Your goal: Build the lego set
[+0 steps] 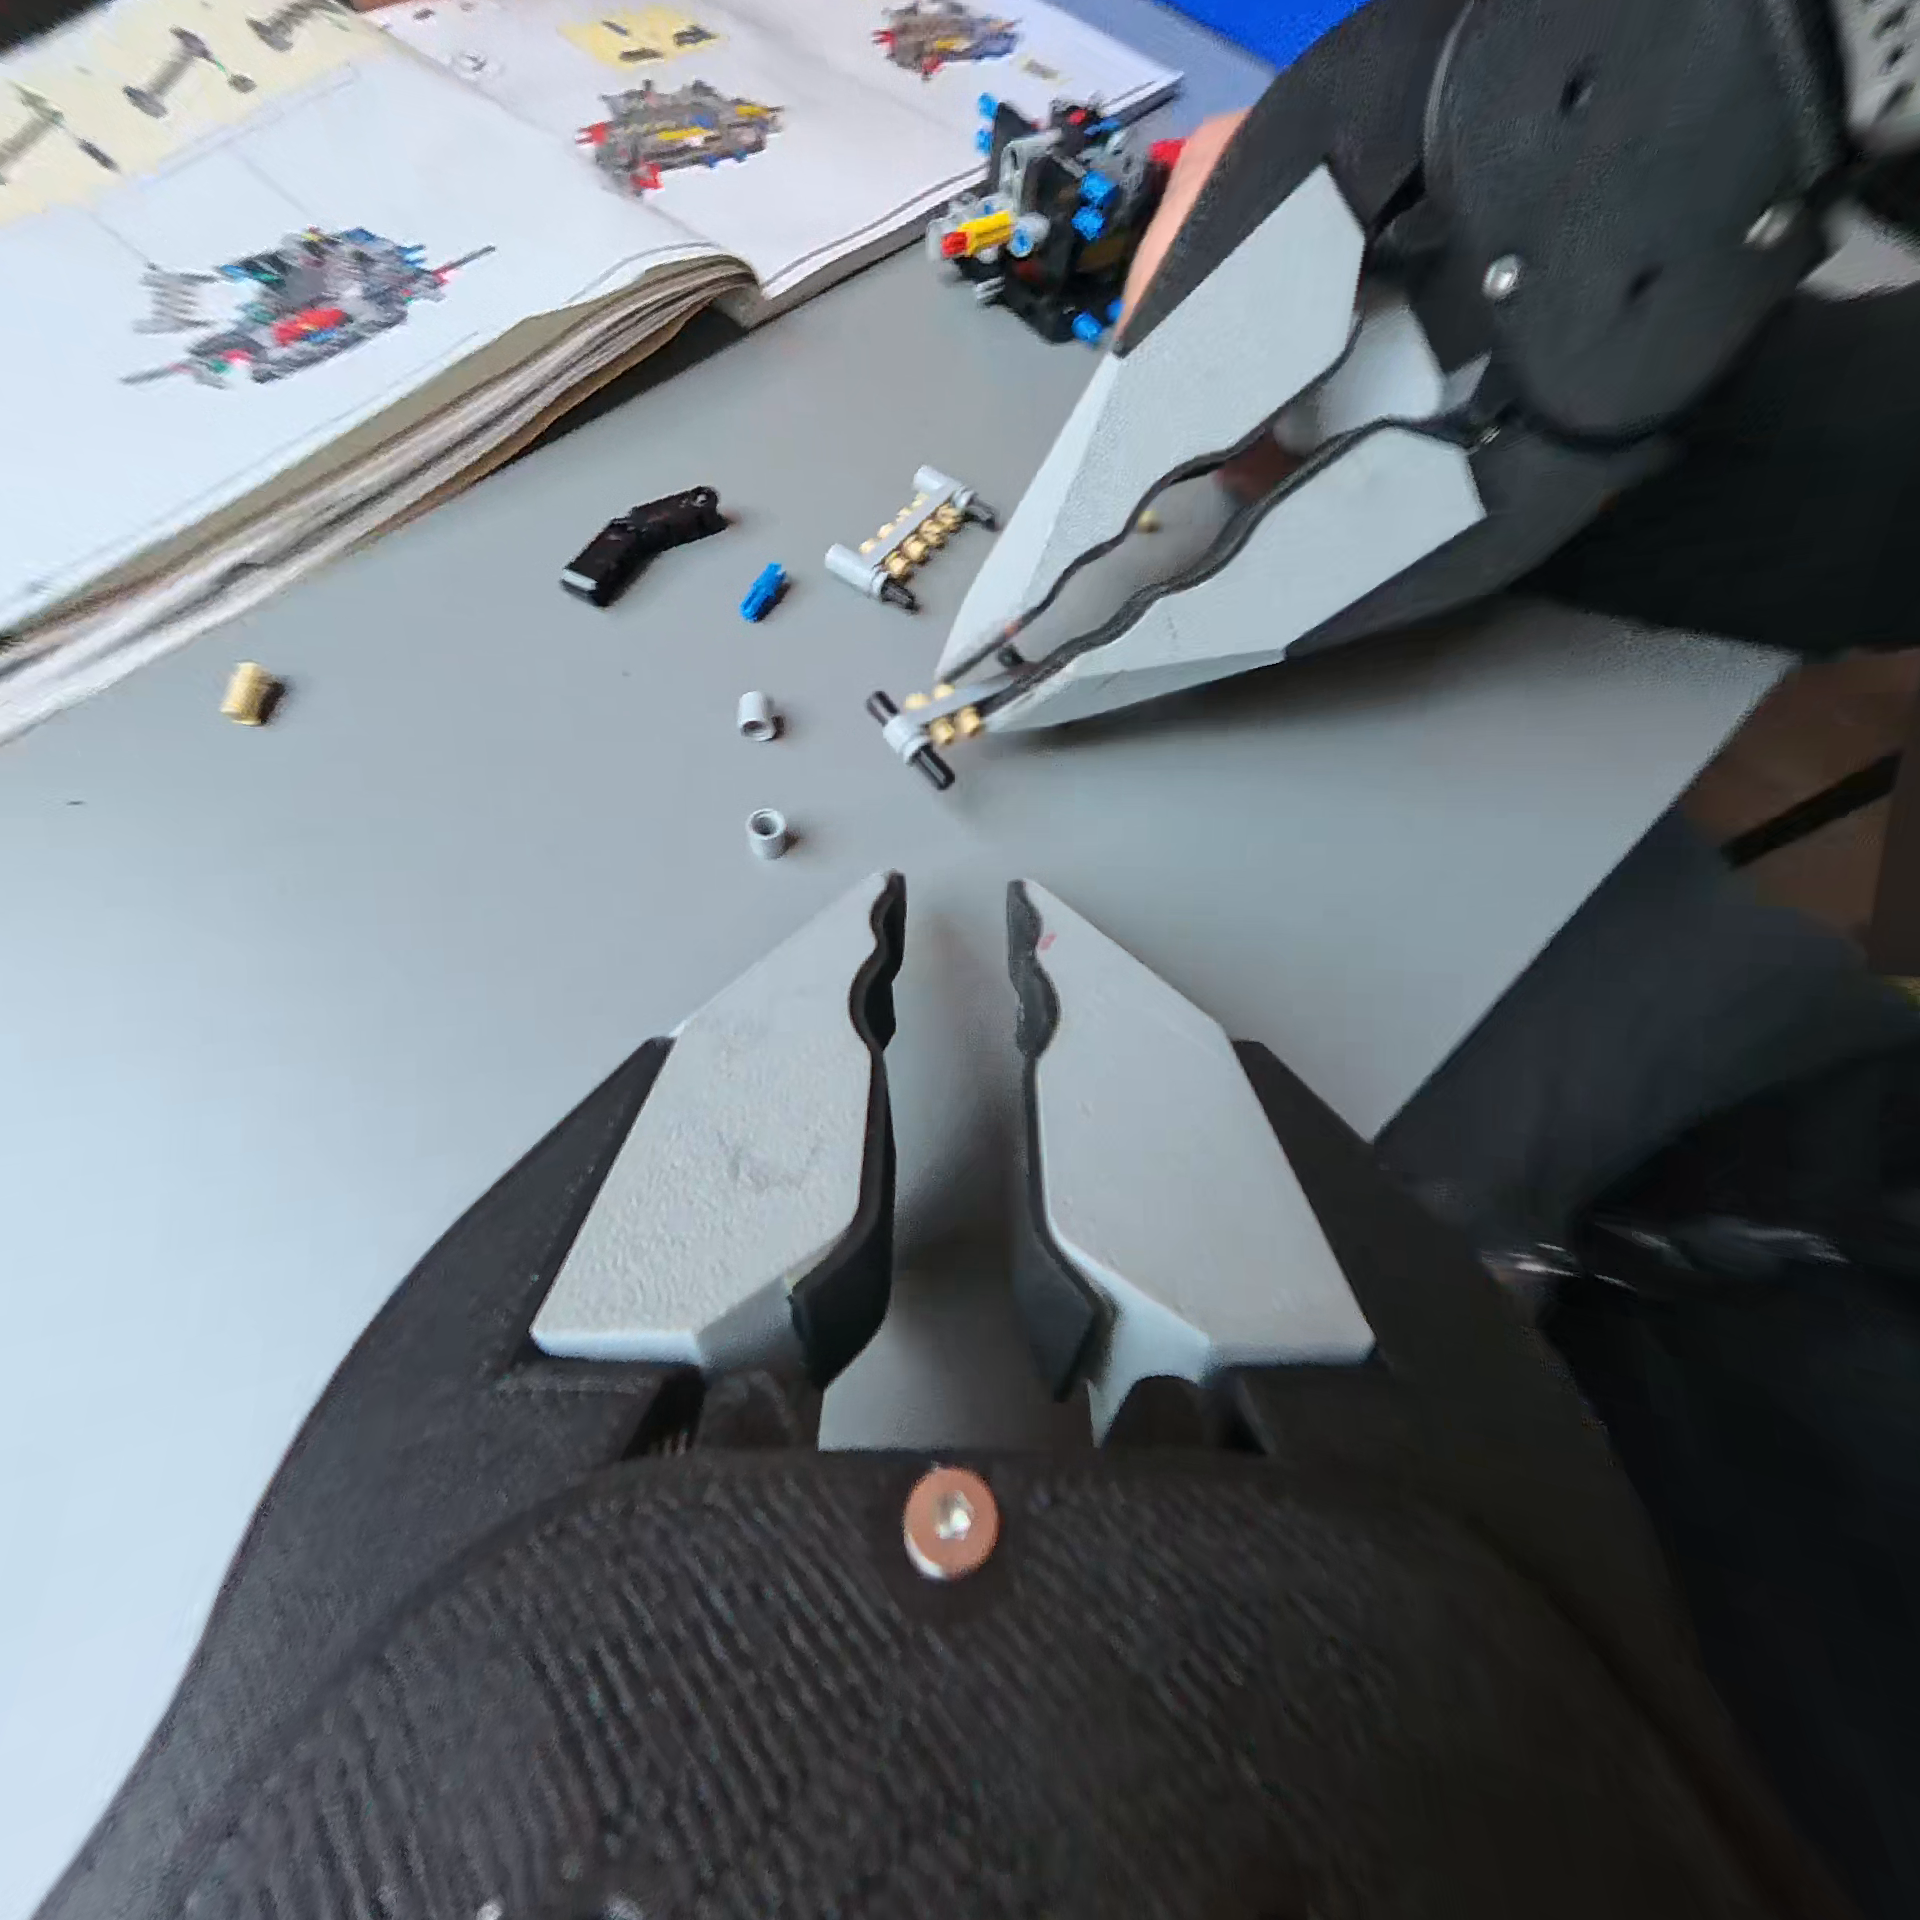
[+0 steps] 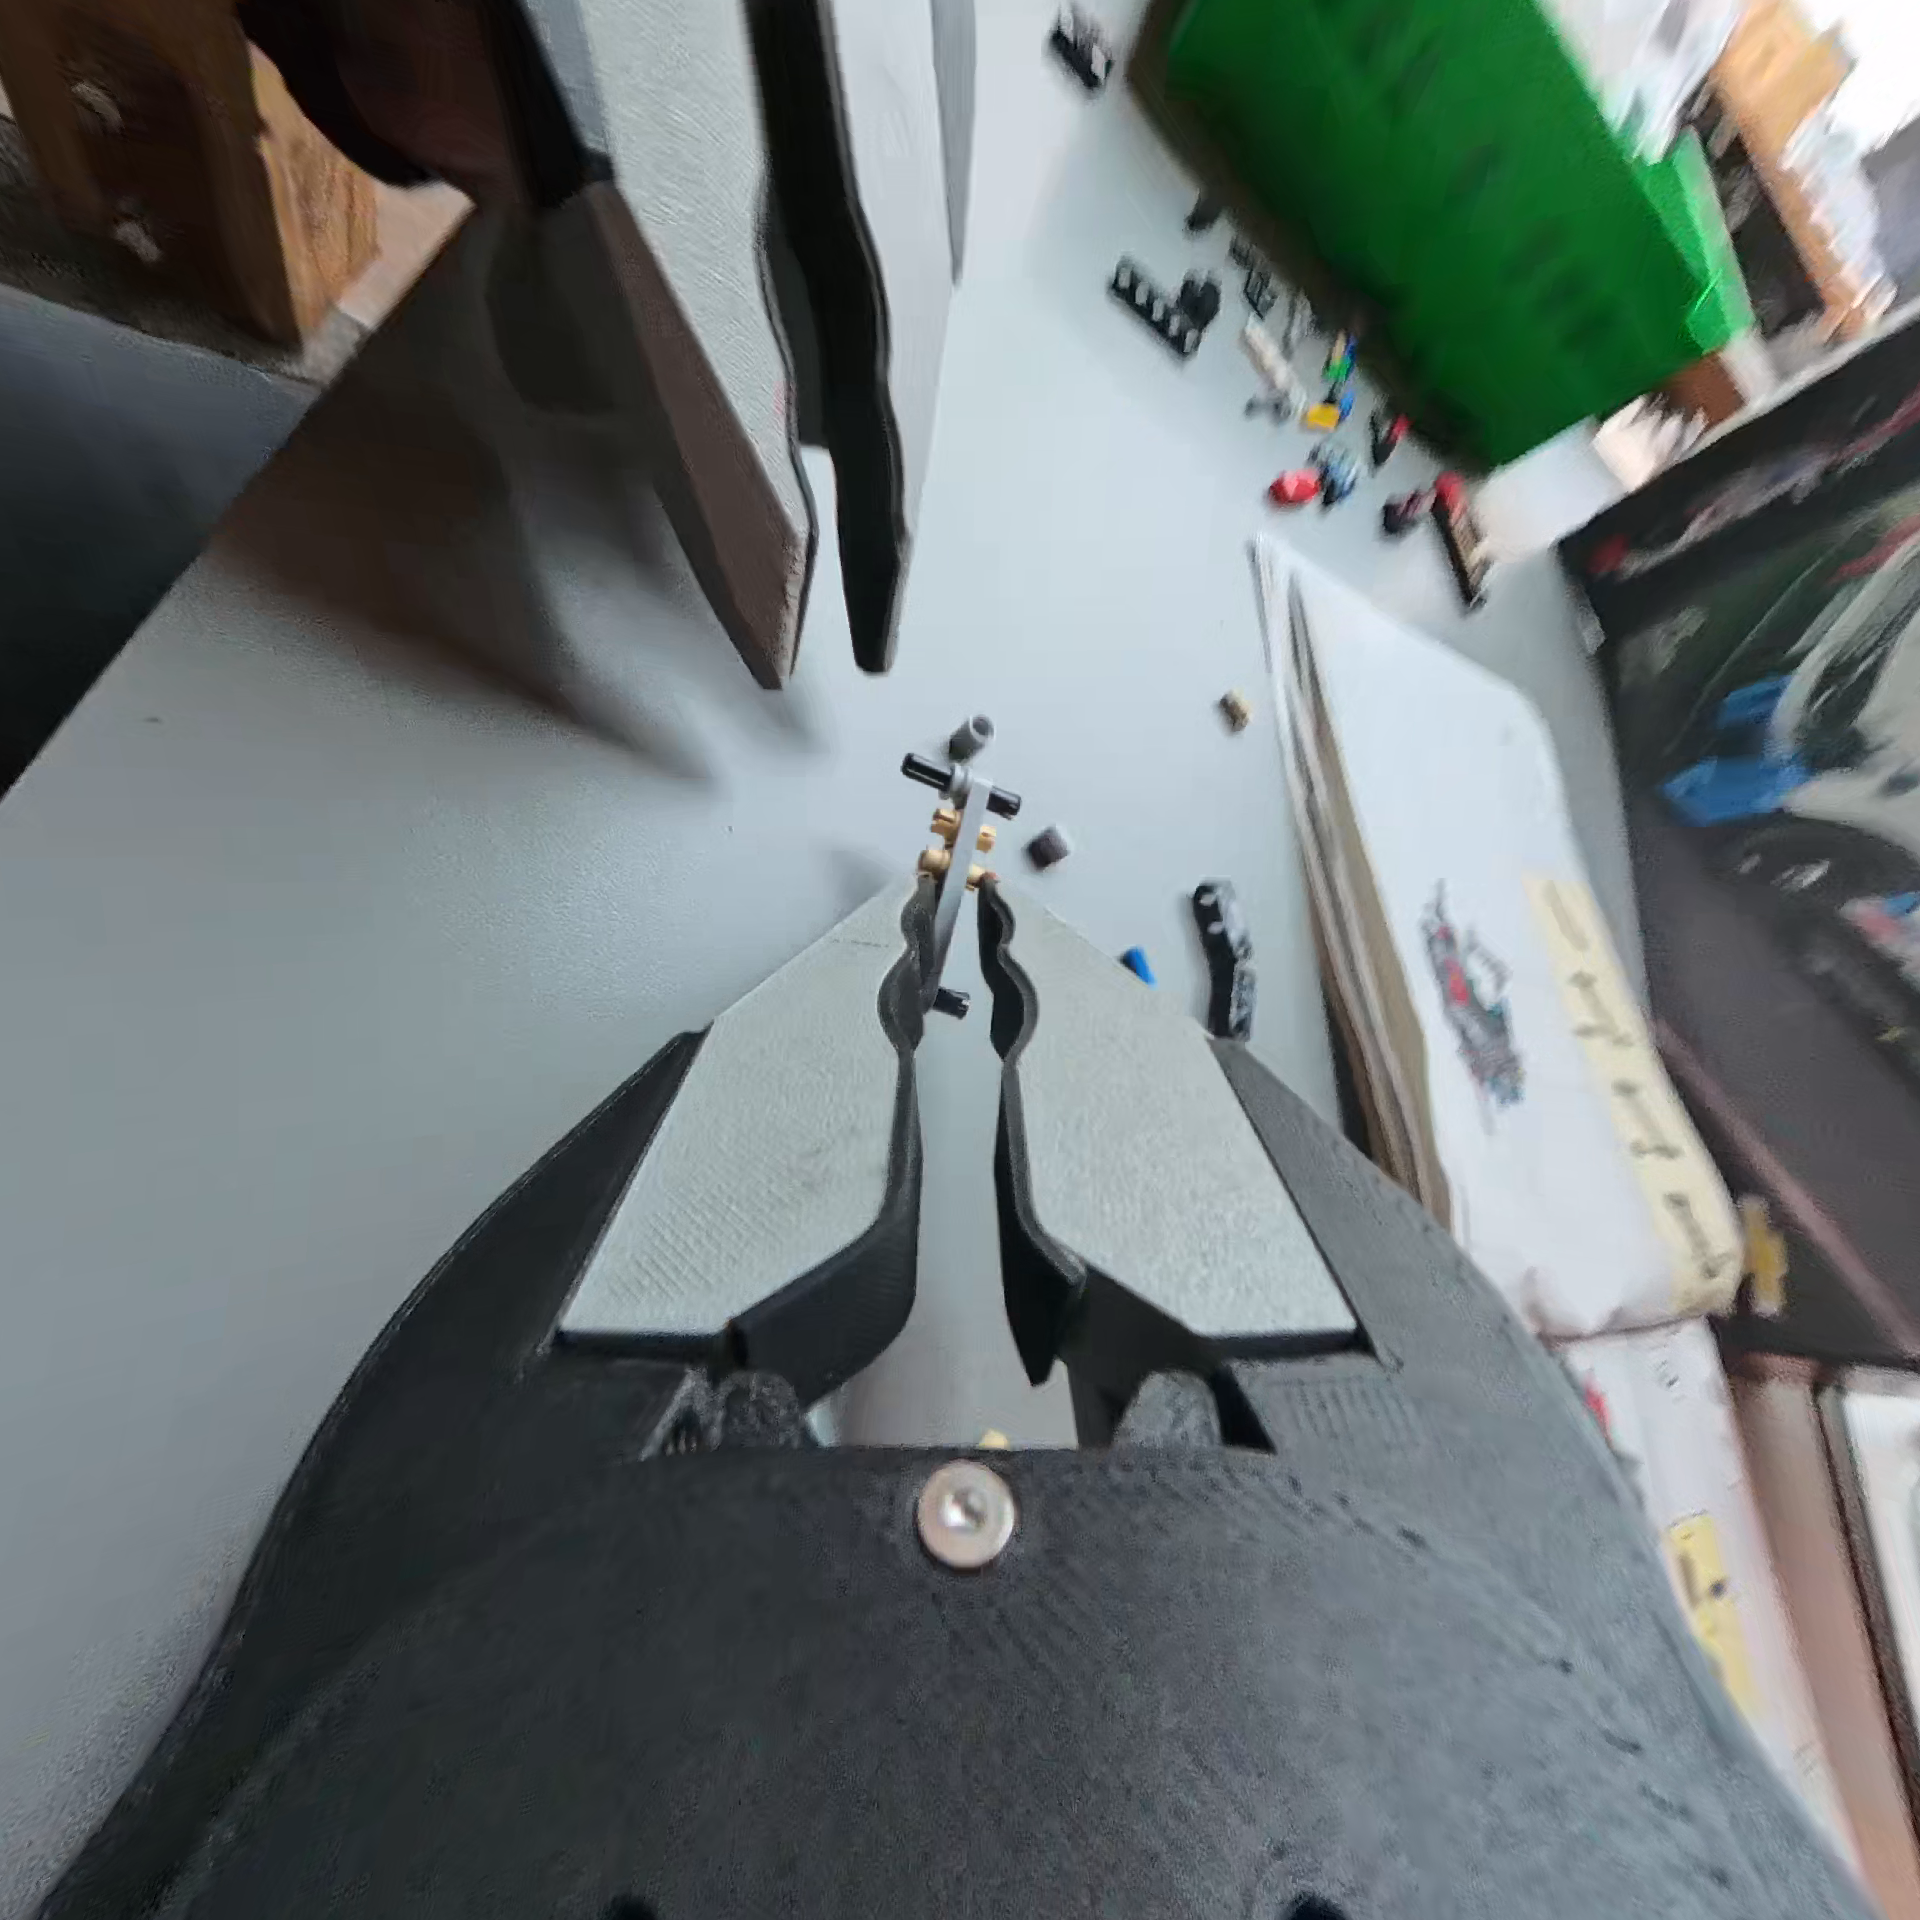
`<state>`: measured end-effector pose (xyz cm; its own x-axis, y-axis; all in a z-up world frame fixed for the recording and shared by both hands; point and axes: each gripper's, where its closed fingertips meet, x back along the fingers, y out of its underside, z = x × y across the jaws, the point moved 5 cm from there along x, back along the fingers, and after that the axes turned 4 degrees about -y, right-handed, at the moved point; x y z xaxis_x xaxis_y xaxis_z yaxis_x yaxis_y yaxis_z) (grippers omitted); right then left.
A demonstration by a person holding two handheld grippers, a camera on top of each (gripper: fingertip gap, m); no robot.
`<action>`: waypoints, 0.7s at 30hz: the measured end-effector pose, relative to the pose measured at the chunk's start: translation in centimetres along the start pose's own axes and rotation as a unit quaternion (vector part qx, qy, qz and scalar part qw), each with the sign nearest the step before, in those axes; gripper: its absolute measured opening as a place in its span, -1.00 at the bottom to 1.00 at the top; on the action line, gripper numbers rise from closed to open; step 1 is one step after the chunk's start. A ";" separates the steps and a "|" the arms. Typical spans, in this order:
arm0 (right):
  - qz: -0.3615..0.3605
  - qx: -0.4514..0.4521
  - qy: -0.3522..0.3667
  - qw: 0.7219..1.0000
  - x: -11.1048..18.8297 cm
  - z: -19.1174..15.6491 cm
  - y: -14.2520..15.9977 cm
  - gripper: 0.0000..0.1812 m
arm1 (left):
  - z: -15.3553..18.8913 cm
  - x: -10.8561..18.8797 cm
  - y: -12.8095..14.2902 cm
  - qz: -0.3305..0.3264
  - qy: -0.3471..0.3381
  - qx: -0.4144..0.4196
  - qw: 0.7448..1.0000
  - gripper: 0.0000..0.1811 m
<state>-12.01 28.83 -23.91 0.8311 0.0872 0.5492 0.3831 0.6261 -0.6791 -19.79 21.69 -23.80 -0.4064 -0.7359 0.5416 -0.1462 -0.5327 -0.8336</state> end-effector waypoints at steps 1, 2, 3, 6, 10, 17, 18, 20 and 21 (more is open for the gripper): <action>0.024 0.024 0.005 0.999 0.3 -0.1 -0.5 -0.95 | 0.2 0.1 -0.2 0.003 0.026 0.018 1.000 -0.78; 0.036 0.038 0.016 0.998 0.5 -0.1 -0.9 -0.95 | 0.2 0.1 -0.4 0.004 0.047 0.033 0.998 -0.78; 0.043 0.049 0.032 0.997 0.8 0.0 -1.3 -0.95 | -0.1 0.2 -0.7 0.005 0.060 0.044 0.997 -0.78; 0.050 0.097 0.072 0.991 1.4 -0.1 -2.0 -0.95 | -0.5 0.4 -1.5 0.015 0.097 0.059 0.993 -0.90; 0.026 0.159 0.098 0.982 1.5 -0.6 -2.1 -0.95 | -0.4 0.8 -2.5 0.032 0.124 0.057 0.990 -0.85; 0.018 0.210 0.143 0.967 2.4 -0.8 -2.4 -0.95 | 0.5 -0.3 -2.8 0.012 0.164 0.080 0.983 -0.80; 0.013 0.222 0.145 0.964 2.4 -1.0 -2.3 -0.95 | 0.7 -0.4 -2.8 0.014 0.172 0.087 0.981 -0.80; -0.003 0.253 0.160 0.954 2.6 -1.3 -2.0 -0.95 | 1.3 -0.4 -2.9 0.017 0.193 0.094 0.977 -0.80; -0.008 0.268 0.166 0.949 2.7 -1.5 -1.9 -0.95 | 1.3 -0.5 -2.9 0.016 0.193 0.095 0.976 -0.80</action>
<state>-9.88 26.74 -21.89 0.9425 -0.1182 0.3126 0.2097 0.9375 -0.2778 -17.99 23.04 -21.48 -0.7230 -0.5604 0.4040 0.0269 -0.6072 -0.7941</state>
